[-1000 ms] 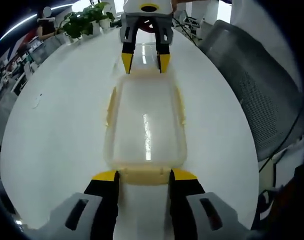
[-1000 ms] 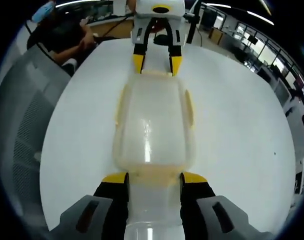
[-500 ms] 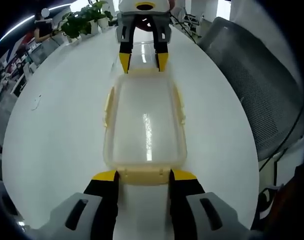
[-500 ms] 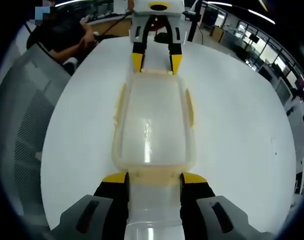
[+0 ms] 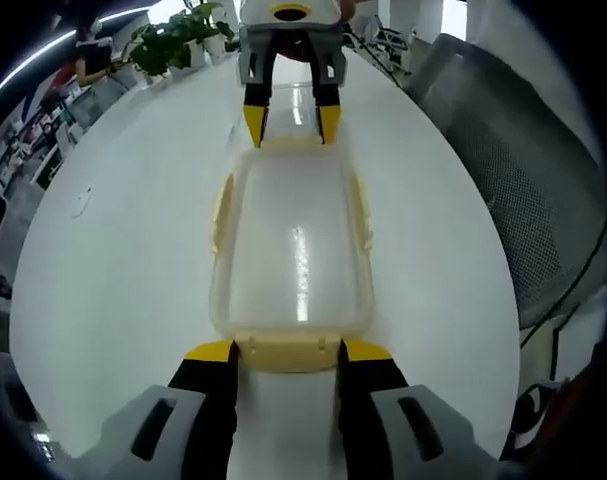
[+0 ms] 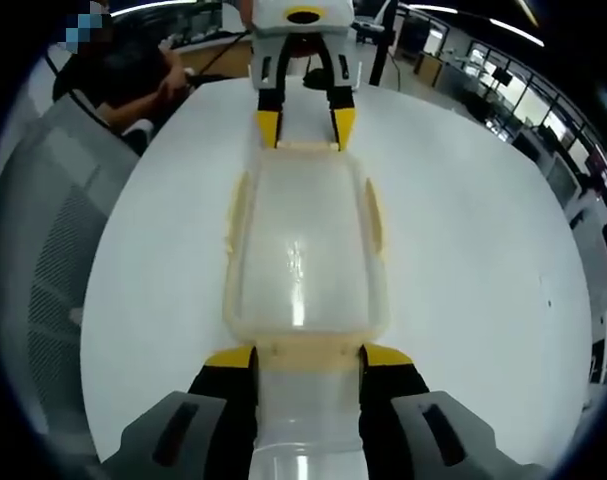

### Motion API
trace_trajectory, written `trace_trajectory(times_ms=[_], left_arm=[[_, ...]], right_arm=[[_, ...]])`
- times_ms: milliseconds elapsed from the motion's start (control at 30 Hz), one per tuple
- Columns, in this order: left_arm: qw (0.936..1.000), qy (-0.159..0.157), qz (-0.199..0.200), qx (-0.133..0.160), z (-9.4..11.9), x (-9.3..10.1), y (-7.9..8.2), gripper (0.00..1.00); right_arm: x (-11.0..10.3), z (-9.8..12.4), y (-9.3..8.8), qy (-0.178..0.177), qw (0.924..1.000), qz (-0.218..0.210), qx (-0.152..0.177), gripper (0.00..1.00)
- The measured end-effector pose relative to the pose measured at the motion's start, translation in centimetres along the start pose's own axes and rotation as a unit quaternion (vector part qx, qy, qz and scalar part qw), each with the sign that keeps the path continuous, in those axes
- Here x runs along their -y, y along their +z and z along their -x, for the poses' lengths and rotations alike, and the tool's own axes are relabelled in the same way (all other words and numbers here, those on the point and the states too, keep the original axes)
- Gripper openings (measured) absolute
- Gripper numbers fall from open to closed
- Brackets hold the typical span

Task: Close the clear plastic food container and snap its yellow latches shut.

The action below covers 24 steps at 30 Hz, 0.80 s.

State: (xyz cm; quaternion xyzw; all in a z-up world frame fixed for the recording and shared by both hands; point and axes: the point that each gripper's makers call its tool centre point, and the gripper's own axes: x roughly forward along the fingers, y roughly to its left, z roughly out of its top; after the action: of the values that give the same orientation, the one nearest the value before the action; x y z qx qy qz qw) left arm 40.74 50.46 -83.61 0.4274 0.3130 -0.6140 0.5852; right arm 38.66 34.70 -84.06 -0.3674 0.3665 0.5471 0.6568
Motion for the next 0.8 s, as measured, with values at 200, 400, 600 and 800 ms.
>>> trace_trajectory(times_ms=[200,400,600,800], left_arm=[[0.9999,0.014,-0.001,0.007,1.4,-0.3,0.3,0.38],[0.9996,0.021,0.008,0.017,2.8,-0.3,1.1,0.38],[0.9992,0.022,0.017,0.027,3.4,0.0,2.5,0.38],[0.9984,0.03,0.017,0.044,4.1,-0.1,4.1,0.38]], right_arm=[[0.1,1.0,0.5,-0.007,0.9998,0.002,0.016,0.38],[0.5,2.6,1.5,-0.008,0.9993,0.015,0.032,0.38],[0.7,4.0,1.2,-0.006,0.999,0.03,0.032,0.38],[0.9,6.3,1.0,-0.013,0.9986,0.038,0.033,0.38]])
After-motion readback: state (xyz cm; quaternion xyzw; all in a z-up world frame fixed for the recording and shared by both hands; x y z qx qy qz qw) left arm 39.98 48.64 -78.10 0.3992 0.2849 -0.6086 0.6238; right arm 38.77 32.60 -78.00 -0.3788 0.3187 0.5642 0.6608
